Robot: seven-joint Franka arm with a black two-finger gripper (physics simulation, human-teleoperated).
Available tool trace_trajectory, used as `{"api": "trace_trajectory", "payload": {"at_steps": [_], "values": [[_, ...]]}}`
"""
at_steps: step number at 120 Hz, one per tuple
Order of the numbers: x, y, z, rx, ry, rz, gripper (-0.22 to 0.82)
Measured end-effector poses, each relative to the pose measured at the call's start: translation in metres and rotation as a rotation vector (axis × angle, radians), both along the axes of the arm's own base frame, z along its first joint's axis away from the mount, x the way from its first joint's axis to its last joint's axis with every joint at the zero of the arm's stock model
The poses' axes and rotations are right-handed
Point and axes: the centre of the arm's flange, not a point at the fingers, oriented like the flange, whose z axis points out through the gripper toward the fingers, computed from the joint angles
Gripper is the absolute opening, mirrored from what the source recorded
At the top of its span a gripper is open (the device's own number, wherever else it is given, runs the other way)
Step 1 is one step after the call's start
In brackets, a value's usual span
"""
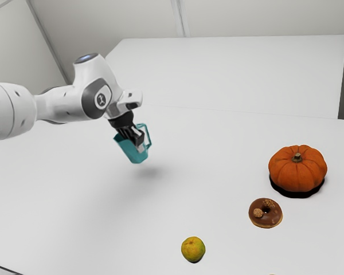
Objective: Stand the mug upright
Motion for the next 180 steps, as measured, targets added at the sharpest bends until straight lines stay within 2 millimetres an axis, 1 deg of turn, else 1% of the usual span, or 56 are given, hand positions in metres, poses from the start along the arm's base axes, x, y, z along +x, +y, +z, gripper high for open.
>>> {"api": "trace_trajectory", "payload": {"at_steps": [19,29,36,54,75,101,118,129,141,165,180], "values": [[0.002,0.001,-0.026,0.065,0.019,0.009,-0.17],[0.003,0.002,-0.033,0.081,0.017,0.02,-0.17],[0.0,0.003,-0.04,0.091,0.017,0.027,-0.17],[-0.007,0.006,-0.047,0.117,0.002,0.033,-0.18],[-0.008,0.007,-0.048,0.127,-0.016,0.049,-0.17],[-0.008,0.007,-0.049,0.121,-0.02,0.064,-0.04],[-0.008,0.007,-0.048,0.119,-0.024,0.068,0.08],[-0.008,0.006,-0.042,0.117,-0.035,0.069,0.16],[-0.008,0.007,-0.029,0.113,-0.059,0.068,0.24],[-0.013,0.003,0.014,0.09,-0.129,0.065,0.35],[-0.013,-0.001,0.038,0.078,-0.168,0.061,0.46]]}}
